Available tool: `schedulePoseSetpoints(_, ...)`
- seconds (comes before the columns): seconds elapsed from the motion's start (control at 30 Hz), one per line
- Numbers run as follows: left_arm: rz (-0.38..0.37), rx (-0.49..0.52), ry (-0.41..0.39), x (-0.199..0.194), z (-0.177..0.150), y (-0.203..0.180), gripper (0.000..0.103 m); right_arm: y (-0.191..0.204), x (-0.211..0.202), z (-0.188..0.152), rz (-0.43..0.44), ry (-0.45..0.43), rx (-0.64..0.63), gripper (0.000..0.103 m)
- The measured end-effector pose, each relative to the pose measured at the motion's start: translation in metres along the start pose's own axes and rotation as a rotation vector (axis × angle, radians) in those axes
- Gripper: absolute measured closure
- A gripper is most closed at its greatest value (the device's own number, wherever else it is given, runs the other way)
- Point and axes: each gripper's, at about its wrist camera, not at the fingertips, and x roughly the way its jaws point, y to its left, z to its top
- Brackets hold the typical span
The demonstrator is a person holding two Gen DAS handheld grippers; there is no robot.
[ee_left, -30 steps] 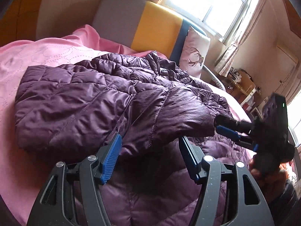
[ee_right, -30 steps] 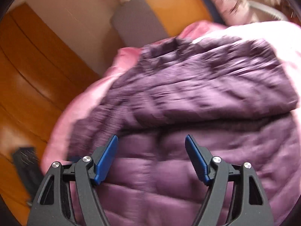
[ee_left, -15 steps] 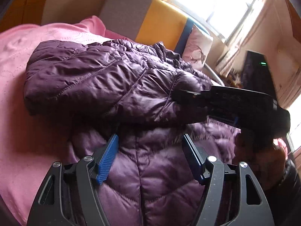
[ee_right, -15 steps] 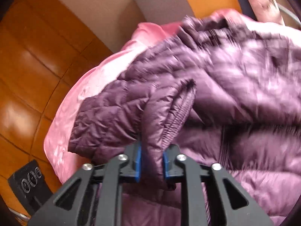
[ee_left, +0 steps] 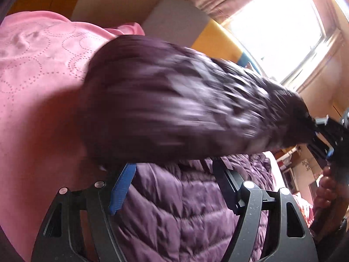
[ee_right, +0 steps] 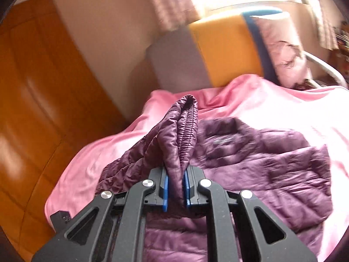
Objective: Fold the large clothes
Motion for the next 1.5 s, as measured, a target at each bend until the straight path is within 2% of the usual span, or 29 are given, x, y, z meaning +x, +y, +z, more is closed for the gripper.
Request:
schedulePoseSetpoints(0.2, 0.028, -0.023, 0.015, 0.02, 0.012, 0.008, 0.032, -0.064, -0.008, 0.011, -0.101, -0.033, 0.131, 0.093)
schedulePoseSetpoints(0.43, 0.095, -0.052, 0.053, 0.04, 0.013, 0.014, 0.032, -0.121, -0.016, -0.018, -0.193, 0.038, 0.223, 0.093)
schedulePoseSetpoints(0.5, 0.122, -0.045, 0.057, 0.042, 0.015, 0.014, 0.035, -0.138, -0.011, -0.03, -0.21, 0.065, 0.263, 0.093)
schedulePoseSetpoints(0.57, 0.16, -0.042, 0.064, 0.043, 0.017, 0.013, 0.045, -0.153, -0.01, -0.043, -0.213, 0.093, 0.305, 0.093)
schedulePoseSetpoints(0.63, 0.213, -0.041, 0.072, 0.041, 0.018, 0.015, 0.051, -0.166, -0.007, -0.051, -0.222, 0.109, 0.336, 0.093)
schedulePoseSetpoints(0.67, 0.274, -0.032, 0.073, 0.039, 0.019, 0.015, 0.051, -0.171, -0.007, -0.054, -0.219, 0.114, 0.353, 0.093)
schedulePoseSetpoints(0.7, 0.302, -0.032, 0.073, 0.038, 0.02, 0.018, 0.051, -0.175, -0.006, -0.056, -0.215, 0.117, 0.363, 0.093)
schedulePoseSetpoints(0.83, 0.338, -0.065, 0.057, 0.035, 0.024, 0.03, 0.051, -0.175, -0.01, -0.059, -0.208, 0.119, 0.356, 0.093)
schedulePoseSetpoints(0.93, 0.367, -0.069, 0.046, 0.035, 0.027, 0.034, 0.06, -0.166, -0.02, -0.055, -0.178, 0.113, 0.315, 0.093)
schedulePoseSetpoints(1.03, 0.378, -0.062, 0.044, 0.034, 0.023, 0.037, 0.064, -0.16, -0.033, -0.059, -0.21, 0.115, 0.24, 0.094)
schedulePoseSetpoints(1.1, 0.387, -0.049, 0.043, 0.034, 0.022, 0.036, 0.064, -0.169, -0.025, -0.068, -0.245, 0.161, 0.252, 0.094)
schedulePoseSetpoints(1.17, 0.395, -0.042, 0.046, 0.033, 0.021, 0.037, 0.064, -0.182, -0.016, -0.077, -0.232, 0.189, 0.301, 0.094)
schedulePoseSetpoints(1.3, 0.408, -0.032, 0.058, 0.031, 0.024, 0.037, 0.066, -0.18, -0.01, -0.078, -0.236, 0.183, 0.291, 0.093)
schedulePoseSetpoints(1.33, 0.427, -0.027, 0.059, 0.026, 0.022, 0.035, 0.07, -0.179, -0.011, -0.078, -0.238, 0.18, 0.282, 0.093)
schedulePoseSetpoints(1.4, 0.428, -0.019, 0.044, 0.014, 0.019, 0.034, 0.07, -0.177, -0.012, -0.078, -0.236, 0.173, 0.267, 0.093)
schedulePoseSetpoints(1.5, 0.407, 0.037, -0.042, -0.015, 0.018, 0.022, 0.07, -0.171, -0.015, -0.074, -0.238, 0.155, 0.228, 0.093)
